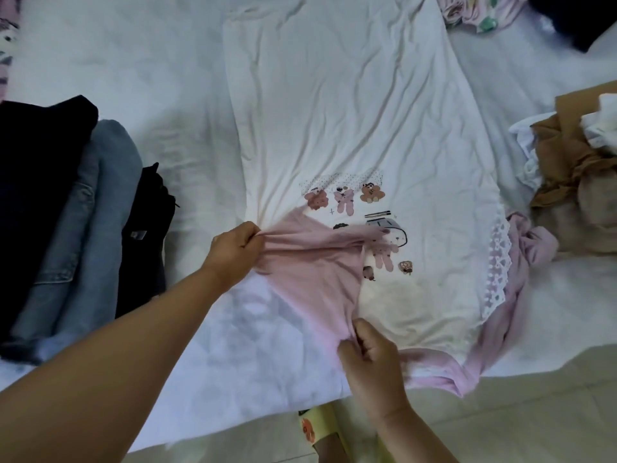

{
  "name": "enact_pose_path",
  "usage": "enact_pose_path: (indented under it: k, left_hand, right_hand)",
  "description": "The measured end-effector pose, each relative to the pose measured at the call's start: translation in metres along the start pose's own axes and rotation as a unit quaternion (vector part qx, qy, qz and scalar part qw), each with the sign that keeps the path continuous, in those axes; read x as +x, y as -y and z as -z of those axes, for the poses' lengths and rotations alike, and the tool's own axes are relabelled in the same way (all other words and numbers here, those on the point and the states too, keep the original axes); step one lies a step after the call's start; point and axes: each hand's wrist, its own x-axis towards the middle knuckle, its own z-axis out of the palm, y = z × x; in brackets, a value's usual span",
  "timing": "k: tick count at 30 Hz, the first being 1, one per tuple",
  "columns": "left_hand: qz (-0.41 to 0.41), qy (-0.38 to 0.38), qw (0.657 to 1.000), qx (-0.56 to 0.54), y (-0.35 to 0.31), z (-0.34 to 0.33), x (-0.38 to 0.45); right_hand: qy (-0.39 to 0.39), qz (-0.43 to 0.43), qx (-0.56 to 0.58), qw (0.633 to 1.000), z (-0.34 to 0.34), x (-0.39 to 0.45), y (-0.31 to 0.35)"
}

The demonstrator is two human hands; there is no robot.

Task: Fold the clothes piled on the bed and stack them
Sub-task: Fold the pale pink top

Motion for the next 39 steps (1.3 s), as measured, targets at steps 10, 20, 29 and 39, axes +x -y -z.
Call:
enact_pose_path:
  k: [10, 20, 29, 39]
  left_hand:
    - [-0.051, -0.081, 0.943, 0.319, 0.016, 0.015, -0.02]
    - [-0.335, 0.106, 0.863, 0.362, -0.004, -0.047, -0.066]
    - [-0.232, 0.101, 0.963, 0.088, -0.088, -0.093, -0.09]
    - [-0.19, 0.076, 0.979, -0.007, -0.21, -0.196, -0.093]
  right_hand:
    - [0.351, -0.066, -0.235, 0.904, -0.006, -0.027, -0.011]
    - [0.132, 0.009, -0.261, 0.956, 0.025, -0.004, -0.001]
    - [0.011, -0.061, -0.261, 0.963, 0.137, 0.028, -0.005]
    - [-0.148, -0.13, -0.204, 0.959, 0.255, 0.11, -0.037]
